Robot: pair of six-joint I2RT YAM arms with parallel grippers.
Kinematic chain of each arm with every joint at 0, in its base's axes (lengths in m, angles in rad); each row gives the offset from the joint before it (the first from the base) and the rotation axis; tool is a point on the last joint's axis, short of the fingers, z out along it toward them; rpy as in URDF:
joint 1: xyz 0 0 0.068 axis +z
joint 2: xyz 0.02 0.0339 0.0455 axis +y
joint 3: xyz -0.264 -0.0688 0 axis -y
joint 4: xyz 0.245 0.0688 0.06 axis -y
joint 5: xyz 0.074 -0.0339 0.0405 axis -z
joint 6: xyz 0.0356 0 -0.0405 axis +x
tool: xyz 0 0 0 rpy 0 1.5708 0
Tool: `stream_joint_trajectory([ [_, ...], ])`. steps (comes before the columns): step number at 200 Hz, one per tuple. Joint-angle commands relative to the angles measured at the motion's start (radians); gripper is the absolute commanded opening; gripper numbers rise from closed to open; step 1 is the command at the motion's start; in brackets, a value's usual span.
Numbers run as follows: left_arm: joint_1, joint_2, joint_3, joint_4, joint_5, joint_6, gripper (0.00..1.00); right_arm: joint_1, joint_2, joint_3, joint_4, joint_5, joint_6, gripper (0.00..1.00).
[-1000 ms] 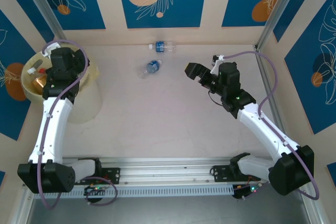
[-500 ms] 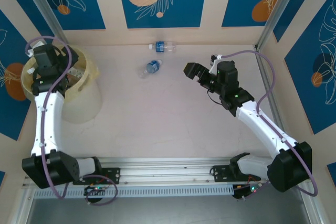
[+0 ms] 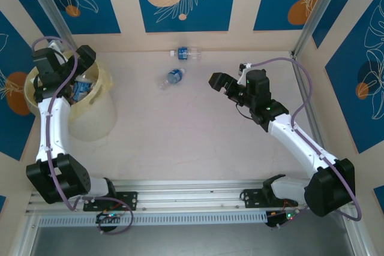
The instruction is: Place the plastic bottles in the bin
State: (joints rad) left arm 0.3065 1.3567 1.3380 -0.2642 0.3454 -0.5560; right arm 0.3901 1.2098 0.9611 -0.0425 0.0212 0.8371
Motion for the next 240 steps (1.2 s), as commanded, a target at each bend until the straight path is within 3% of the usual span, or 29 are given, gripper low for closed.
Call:
stream_joint_trajectory([
  [1, -0.01, -0.064, 0.01, 0.046, 0.108, -0.018, 1.0, -0.004, 0.007, 0.016, 0.003, -0.016, 0.003, 0.99],
  [32, -0.02, -0.123, 0.024, -0.051, -0.028, 0.002, 1.0, -0.006, 0.02, 0.018, 0.005, -0.018, 0.005, 1.0],
  [69, -0.091, -0.17, 0.022, -0.078, -0.065, 0.033, 1.0, -0.008, 0.029, 0.025, 0.004, -0.01, 0.009, 1.0],
  [95, -0.201, -0.185, 0.033, -0.069, -0.075, 0.049, 1.0, -0.008, 0.034, 0.021, 0.012, -0.001, 0.026, 1.0],
  [128, -0.406, -0.15, 0.047, -0.052, -0.151, 0.103, 1.0, -0.01, 0.036, 0.011, 0.018, -0.004, 0.058, 1.0],
  [158, -0.571, -0.043, 0.071, -0.047, -0.264, 0.176, 1.0, -0.014, 0.02, 0.003, -0.003, 0.009, 0.071, 1.0],
  [185, -0.664, 0.127, 0.164, -0.104, -0.319, 0.267, 1.0, -0.017, -0.021, -0.036, -0.001, 0.051, 0.066, 1.0],
  [240, -0.703, 0.465, 0.381, -0.23, -0.366, 0.443, 1.0, -0.021, -0.142, -0.145, -0.007, 0.127, 0.003, 1.0],
])
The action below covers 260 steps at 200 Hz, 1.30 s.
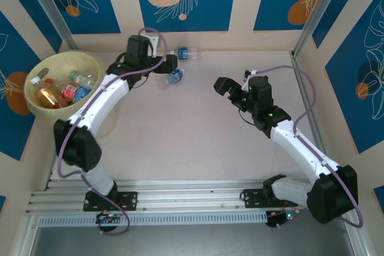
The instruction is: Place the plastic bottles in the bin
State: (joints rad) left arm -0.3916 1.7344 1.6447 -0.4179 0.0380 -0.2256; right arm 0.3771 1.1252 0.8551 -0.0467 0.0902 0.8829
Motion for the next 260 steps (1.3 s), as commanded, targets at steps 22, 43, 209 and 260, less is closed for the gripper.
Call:
stream_joint_trajectory([
  [22, 0.002, 0.221, 0.197, -0.185, -0.079, 0.16, 1.0, -0.01, -0.097, -0.059, -0.015, 0.07, -0.083, 1.0],
  [43, 0.003, 0.329, 0.293, -0.246, -0.059, 0.205, 1.0, -0.012, -0.118, -0.058, -0.034, 0.069, -0.12, 1.0],
  [209, 0.09, 0.658, 0.416, -0.194, 0.264, 0.143, 0.99, -0.016, -0.125, -0.045, -0.064, 0.034, -0.119, 1.0],
  [260, 0.09, 0.681, 0.41, -0.161, 0.245, 0.12, 0.89, -0.017, -0.128, -0.05, -0.067, 0.054, -0.122, 1.0],
])
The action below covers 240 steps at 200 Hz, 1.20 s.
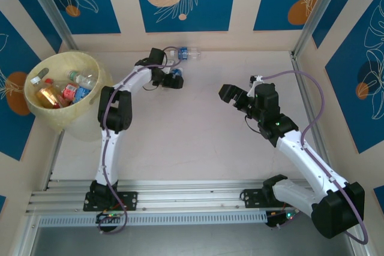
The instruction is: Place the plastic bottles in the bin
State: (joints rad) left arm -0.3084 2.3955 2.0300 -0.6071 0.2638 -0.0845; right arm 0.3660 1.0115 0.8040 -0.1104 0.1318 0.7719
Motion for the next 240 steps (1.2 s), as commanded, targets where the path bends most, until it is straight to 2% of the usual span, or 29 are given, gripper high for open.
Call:
stream_joint_trajectory([
  [1, 0.007, 0.02, 0.024, 0.028, 0.019, -0.021, 0.89, -0.005, -0.014, 0.001, -0.003, 0.013, -0.011, 1.0],
  [52, 0.008, -0.056, -0.084, 0.107, -0.003, -0.016, 0.69, -0.007, -0.005, -0.002, 0.002, 0.022, -0.013, 1.0],
  [124, 0.005, -0.188, -0.243, 0.195, 0.009, -0.032, 0.49, -0.007, 0.021, 0.004, 0.017, 0.014, -0.011, 1.0],
  [168, -0.014, -0.422, -0.429, 0.295, 0.069, -0.063, 0.47, -0.008, 0.032, -0.001, 0.067, -0.012, -0.029, 1.0],
  [240, -0.018, -0.805, -0.652, 0.44, 0.097, -0.175, 0.45, 0.025, 0.085, -0.014, 0.283, -0.274, -0.144, 1.0],
])
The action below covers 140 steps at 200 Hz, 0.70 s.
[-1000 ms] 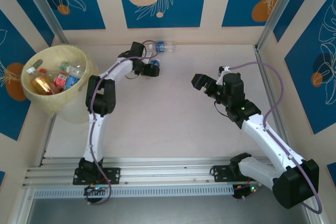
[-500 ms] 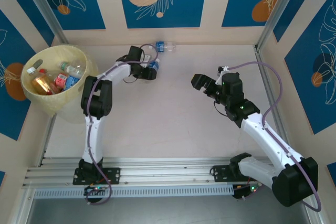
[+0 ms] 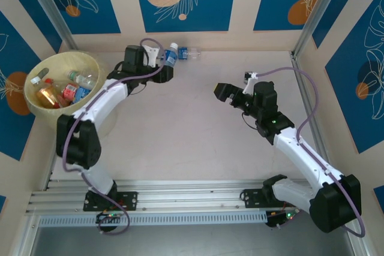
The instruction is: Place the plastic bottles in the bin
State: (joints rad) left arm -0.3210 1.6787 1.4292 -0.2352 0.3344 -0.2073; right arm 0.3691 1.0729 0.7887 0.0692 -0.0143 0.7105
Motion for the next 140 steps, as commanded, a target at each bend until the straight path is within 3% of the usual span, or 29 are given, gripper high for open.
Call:
stream_joint_trajectory([
  [1, -0.006, -0.093, -0.053, 0.069, 0.026, -0.053, 0.45, 0.023, 0.025, 0.002, 0.105, -0.131, -0.086, 1.0],
  [26, -0.004, -0.2, -0.098, 0.073, -0.016, -0.065, 0.45, 0.089, 0.061, 0.026, 0.142, -0.159, -0.174, 1.0],
  [84, 0.019, -0.404, -0.139, -0.042, -0.258, -0.051, 0.45, 0.298, 0.133, 0.07, 0.217, -0.042, -0.5, 0.99],
  [140, 0.138, -0.552, -0.134, -0.195, -0.521, -0.049, 0.46, 0.355, 0.194, 0.123, 0.225, -0.055, -0.572, 1.0],
])
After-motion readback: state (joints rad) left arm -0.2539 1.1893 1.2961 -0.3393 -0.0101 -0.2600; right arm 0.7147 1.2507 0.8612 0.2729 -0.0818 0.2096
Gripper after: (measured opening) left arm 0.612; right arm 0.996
